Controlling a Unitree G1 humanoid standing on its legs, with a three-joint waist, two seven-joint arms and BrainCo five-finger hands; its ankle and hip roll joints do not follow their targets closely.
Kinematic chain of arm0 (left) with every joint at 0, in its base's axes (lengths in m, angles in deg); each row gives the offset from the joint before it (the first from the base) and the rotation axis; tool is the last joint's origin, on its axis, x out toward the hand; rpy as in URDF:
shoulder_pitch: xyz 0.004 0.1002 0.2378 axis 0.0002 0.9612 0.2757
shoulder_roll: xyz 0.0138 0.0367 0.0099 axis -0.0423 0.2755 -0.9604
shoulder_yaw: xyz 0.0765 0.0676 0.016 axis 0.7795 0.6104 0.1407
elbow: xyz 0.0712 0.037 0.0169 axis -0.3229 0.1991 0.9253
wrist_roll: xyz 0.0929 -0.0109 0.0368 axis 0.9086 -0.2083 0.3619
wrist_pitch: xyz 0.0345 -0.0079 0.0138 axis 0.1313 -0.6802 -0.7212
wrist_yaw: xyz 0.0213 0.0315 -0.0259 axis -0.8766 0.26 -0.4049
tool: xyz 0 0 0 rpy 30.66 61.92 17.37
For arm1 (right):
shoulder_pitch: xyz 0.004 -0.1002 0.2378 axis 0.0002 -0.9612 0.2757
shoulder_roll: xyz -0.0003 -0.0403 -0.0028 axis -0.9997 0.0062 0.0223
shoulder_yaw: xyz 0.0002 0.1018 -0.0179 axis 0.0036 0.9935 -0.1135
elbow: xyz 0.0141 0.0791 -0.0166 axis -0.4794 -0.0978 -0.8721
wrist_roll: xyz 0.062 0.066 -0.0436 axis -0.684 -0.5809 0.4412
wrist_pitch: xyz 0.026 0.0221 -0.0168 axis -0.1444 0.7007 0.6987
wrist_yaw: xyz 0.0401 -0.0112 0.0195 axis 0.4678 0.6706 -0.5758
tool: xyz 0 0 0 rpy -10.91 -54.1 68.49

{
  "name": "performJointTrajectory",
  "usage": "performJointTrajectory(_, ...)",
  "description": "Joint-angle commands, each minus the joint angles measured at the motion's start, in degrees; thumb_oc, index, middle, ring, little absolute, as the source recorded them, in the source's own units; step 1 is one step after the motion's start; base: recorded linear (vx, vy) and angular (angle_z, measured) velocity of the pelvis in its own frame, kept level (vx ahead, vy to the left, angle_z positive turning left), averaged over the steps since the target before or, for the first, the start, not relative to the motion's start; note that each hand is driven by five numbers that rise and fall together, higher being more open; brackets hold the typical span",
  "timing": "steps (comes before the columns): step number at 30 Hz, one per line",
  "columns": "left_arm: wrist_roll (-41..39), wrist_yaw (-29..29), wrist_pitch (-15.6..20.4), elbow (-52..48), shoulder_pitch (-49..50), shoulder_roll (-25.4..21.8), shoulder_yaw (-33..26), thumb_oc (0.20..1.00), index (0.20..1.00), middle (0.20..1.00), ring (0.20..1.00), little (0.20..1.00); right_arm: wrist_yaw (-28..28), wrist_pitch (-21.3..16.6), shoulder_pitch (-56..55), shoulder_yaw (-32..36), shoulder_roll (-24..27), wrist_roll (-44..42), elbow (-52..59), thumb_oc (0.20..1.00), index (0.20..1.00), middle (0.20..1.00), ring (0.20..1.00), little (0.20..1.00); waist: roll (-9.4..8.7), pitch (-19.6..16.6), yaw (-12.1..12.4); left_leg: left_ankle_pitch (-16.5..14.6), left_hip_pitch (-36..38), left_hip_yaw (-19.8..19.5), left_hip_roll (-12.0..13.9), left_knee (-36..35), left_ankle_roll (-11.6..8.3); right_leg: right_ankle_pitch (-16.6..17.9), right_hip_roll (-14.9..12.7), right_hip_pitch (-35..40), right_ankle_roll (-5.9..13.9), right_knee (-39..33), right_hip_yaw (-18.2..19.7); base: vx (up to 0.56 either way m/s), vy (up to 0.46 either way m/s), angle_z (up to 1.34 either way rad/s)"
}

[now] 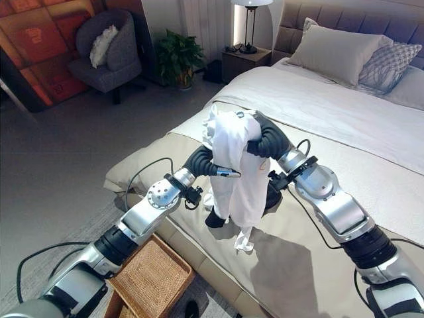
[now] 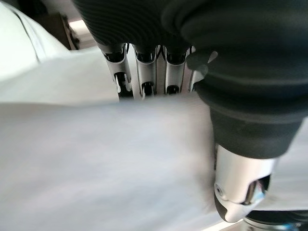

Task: Pick up clothes into the bucket

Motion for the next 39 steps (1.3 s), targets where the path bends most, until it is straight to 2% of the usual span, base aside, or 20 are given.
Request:
performJointTrajectory(1, -2.1, -0.6, 0.7, 5.2, -3.0, 2.7, 1.1, 1.000, 1.000, 1.000, 1.000, 1.000, -0.4, -5.4, 4.4, 3.7, -2.8, -7.1, 8.5, 0.200, 0.200, 0.200, 0.200, 0.200, -3.39, -1.9, 0.7, -6.0, 2.6, 0.2, 1.3, 2.0, -1.07, 0.3, -3.4, -1.8, 3.32, 1.8, -0.4, 0.00, 0.000, 0.00)
performJointTrajectory(4, -5.2, -0.3, 0.3, 5.0, -3.1, 3.5, 1.9, 1.000, 1.000, 1.000, 1.000, 1.000, -1.1, -4.9, 4.0, 2.7, -3.5, -10.1, 8.9, 0.200, 0.200, 0.200, 0.200, 0.200, -3.36, -1.6, 0.5, -5.8, 2.3, 0.0, 1.4, 2.0, -1.22, 0.2, -3.3, -2.1, 3.21, 2.0, -0.6, -0.02, -0.023, -0.01)
performJointTrajectory(5, -7.3, -0.2, -0.2, 4.7, -3.0, 4.1, 2.9, 1.000, 1.000, 1.000, 1.000, 1.000, -2.0, -4.3, 3.7, 1.2, -4.3, -14.1, 9.3, 0.200, 0.200, 0.200, 0.200, 0.200, -3.39, -1.4, 0.6, -5.6, 2.2, -0.1, 1.5, 2.0, -1.33, 0.2, -3.2, -2.3, 3.14, 2.2, -0.9, 0.00, 0.000, 0.00)
performJointTrajectory(6, -7.6, -0.2, -0.5, 4.8, -3.3, 4.3, 3.3, 0.856, 0.856, 0.856, 0.856, 0.856, -2.1, -3.8, 3.3, 0.6, -4.7, -16.3, 9.3, 0.200, 0.200, 0.200, 0.200, 0.200, -3.41, -1.3, 0.5, -5.5, 2.0, -0.2, 1.6, 2.1, -1.40, 0.2, -3.2, -2.4, 3.09, 2.4, -0.9, -0.02, -0.038, -0.01)
performJointTrajectory(7, -8.3, -0.2, -0.7, 4.6, -3.4, 4.6, 3.8, 0.492, 0.492, 0.492, 0.492, 0.492, -2.8, -3.6, 3.1, -0.5, -5.2, -18.8, 9.5, 0.200, 0.200, 0.200, 0.200, 0.200, -3.43, -1.2, 0.6, -5.4, 1.9, -0.3, 1.6, 2.1, -1.45, 0.2, -3.1, -2.4, 3.02, 2.5, -1.1, 0.00, 0.000, 0.00)
performJointTrajectory(8, -8.3, -0.2, -0.7, 4.6, -3.4, 4.6, 3.7, 0.410, 0.410, 0.410, 0.410, 0.410, -2.8, -3.6, 3.1, -0.5, -5.2, -18.8, 9.5, 0.200, 0.200, 0.200, 0.200, 0.200, -3.42, -1.2, 0.5, -5.4, 1.9, -0.3, 1.6, 2.1, -1.45, 0.2, -3.1, -2.4, 3.02, 2.5, -1.1, 0.00, 0.000, 0.00)
performJointTrajectory(9, -7.2, 2.5, -0.5, 5.2, 2.0, 0.9, 2.3, 0.200, 0.200, 0.200, 0.200, 0.200, -4.0, -3.2, 3.6, -0.6, -4.0, -20.1, 9.9, 0.200, 0.200, 0.200, 0.200, 0.200, -3.58, -1.0, 1.1, -5.4, 1.8, -0.5, 1.8, 2.2, -1.51, 0.1, -3.1, -2.5, 2.92, 2.6, -1.3, 0.00, 0.000, 0.00)
performJointTrajectory(17, -9.1, 4.5, -0.5, 3.3, 4.1, 0.2, 5.4, 0.200, 0.200, 0.200, 0.200, 0.200, -3.8, -4.8, 3.8, -2.0, -4.2, -27.0, 11.6, 0.200, 0.200, 0.200, 0.200, 0.200, -3.60, -0.9, 1.5, -6.0, 2.0, -0.6, 1.9, 2.9, -1.42, -0.1, -3.1, -2.2, 2.91, 2.7, -1.5, 0.01, -0.003, 0.00)
performJointTrajectory(18, -9.4, 4.6, -0.5, 3.3, 4.0, 0.3, 5.8, 0.200, 0.200, 0.200, 0.200, 0.200, -3.6, -4.9, 3.9, -2.2, -4.6, -27.1, 11.6, 0.511, 0.511, 0.511, 0.511, 0.511, -3.62, -0.9, 1.6, -6.6, 2.5, -0.5, 2.0, 2.9, -1.44, -0.5, -3.0, -1.8, 2.93, 2.7, -1.5, 0.00, 0.000, 0.00)
performJointTrajectory(19, -10.2, 4.5, -0.8, 3.4, 3.7, 0.8, 6.3, 0.200, 0.200, 0.200, 0.200, 0.200, -3.0, -5.1, 4.1, -2.3, -5.2, -27.7, 11.6, 1.000, 1.000, 1.000, 1.000, 1.000, -3.62, -1.0, 1.6, -6.9, 2.6, -0.4, 1.9, 3.2, -1.31, -0.5, -3.0, -1.7, 2.92, 2.7, -1.3, 0.06, -0.013, 0.00)
performJointTrajectory(24, -10.9, 3.4, -1.0, 4.7, 2.8, 2.0, 6.4, 0.200, 0.200, 0.200, 0.200, 0.200, -1.5, -5.6, 4.5, -1.7, -5.3, -27.5, 11.9, 1.000, 1.000, 1.000, 1.000, 1.000, -3.60, -1.3, 1.4, -7.3, 2.8, -0.1, 1.8, 3.6, -1.15, -0.7, -3.0, -1.6, 2.92, 2.8, -0.9, 0.00, 0.000, 0.00)
performJointTrajectory(29, -12.5, 0.7, -1.0, 6.1, 3.4, 2.8, 3.8, 0.200, 0.200, 0.200, 0.200, 0.200, 1.7, -7.3, 1.5, 3.7, -5.6, -26.0, 11.3, 1.000, 1.000, 1.000, 1.000, 1.000, -3.58, -1.5, 1.0, -7.6, 2.9, -0.2, 1.8, 3.9, -1.06, -1.0, -3.1, -1.5, 2.84, 3.1, -0.9, 0.00, 0.000, 0.00)
performJointTrajectory(31, -15.3, -1.0, -1.3, 2.9, 0.9, 2.7, 2.5, 0.200, 0.200, 0.200, 0.200, 0.200, 3.2, -7.7, -0.3, 5.9, -5.5, -25.3, 10.8, 1.000, 1.000, 1.000, 1.000, 1.000, -3.50, -1.7, 0.6, -7.5, 3.0, -0.3, 1.8, 3.8, -1.05, -1.0, -3.1, -1.5, 2.89, 3.2, -0.9, 0.00, 0.000, 0.00)
performJointTrajectory(32, -19.3, -1.8, -0.3, -3.6, 5.2, -3.5, -4.6, 0.200, 0.200, 0.200, 0.200, 0.200, 4.9, -6.9, -4.6, 11.3, -4.2, -24.0, 10.0, 1.000, 1.000, 1.000, 1.000, 1.000, -3.25, -1.9, 1.0, -7.3, 3.0, -0.4, 1.9, 3.5, -1.03, -0.9, -3.2, -1.4, 2.98, 3.0, -1.2, 0.00, 0.000, 0.00)
performJointTrajectory(33, -19.4, -1.8, -0.4, -3.8, 5.4, -3.6, -4.6, 0.200, 0.200, 0.200, 0.200, 0.200, 4.9, -6.9, -4.7, 11.3, -4.3, -24.0, 10.1, 1.000, 1.000, 1.000, 1.000, 1.000, -3.31, -1.9, 1.0, -7.4, 3.1, -0.4, 1.9, 3.5, -1.03, -0.9, -3.1, -1.4, 2.97, 3.0, -1.2, 0.02, 0.016, -0.06)
performJointTrajectory(34, -21.3, -2.3, -0.3, -5.5, 9.4, -6.1, -9.8, 0.200, 0.200, 0.200, 0.200, 0.200, 5.9, -6.4, -7.0, 13.1, -4.6, -23.0, 7.3, 1.000, 1.000, 1.000, 1.000, 1.000, -3.29, -2.2, 1.4, -7.3, 3.3, -0.4, 2.0, 3.1, -1.15, -1.0, -3.2, -1.3, 3.01, 3.0, -1.4, 0.02, 0.008, -0.08)
performJointTrajectory(36, -20.7, -2.5, -0.1, -5.9, 10.9, -7.6, -12.6, 0.200, 0.200, 0.200, 0.200, 0.200, 6.3, -6.1, -8.6, 14.4, -5.1, -22.8, 5.2, 1.000, 1.000, 1.000, 1.000, 1.000, -3.35, -2.4, 1.5, -7.2, 3.4, -0.4, 2.1, 2.9, -1.20, -1.0, -3.1, -1.2, 2.99, 2.9, -1.6, 0.01, 0.004, -0.03)
performJointTrajectory(37, -20.3, -2.8, 0.5, -7.9, 14.1, -9.7, -17.3, 0.200, 0.200, 0.200, 0.200, 0.200, 6.8, -5.3, -11.3, 17.0, -5.7, -21.6, 3.1, 1.000, 1.000, 1.000, 1.000, 1.000, -3.31, -2.6, 1.9, -7.3, 3.5, -0.7, 2.1, 2.7, -1.26, -1.1, -3.1, -1.0, 2.90, 2.9, -1.7, 0.01, -0.001, 0.03)
performJointTrajectory(38, -20.3, -2.8, 0.5, -8.0, 14.2, -9.8, -17.3, 0.200, 0.200, 0.200, 0.200, 0.200, 6.8, -5.3, -11.3, 17.0, -5.7, -21.6, 3.1, 1.000, 1.000, 1.000, 1.000, 1.000, -3.33, -2.6, 1.8, -7.3, 3.5, -0.7, 2.1, 2.7, -1.26, -1.1, -3.1, -1.0, 2.90, 2.9, -1.7, 0.00, 0.000, 0.00)
performJointTrajectory(39, -20.0, -3.3, 1.4, -9.9, 17.4, -11.5, -23.1, 0.200, 0.200, 0.200, 0.200, 0.200, 8.0, -4.8, -14.3, 21.2, -7.8, -16.6, 0.2, 1.000, 1.000, 1.000, 1.000, 1.000, -3.13, -2.7, 2.2, -7.3, 3.6, -0.8, 2.0, 2.5, -1.26, -1.3, -3.1, -0.9, 2.85, 2.9, -2.1, 0.00, 0.000, 0.00)
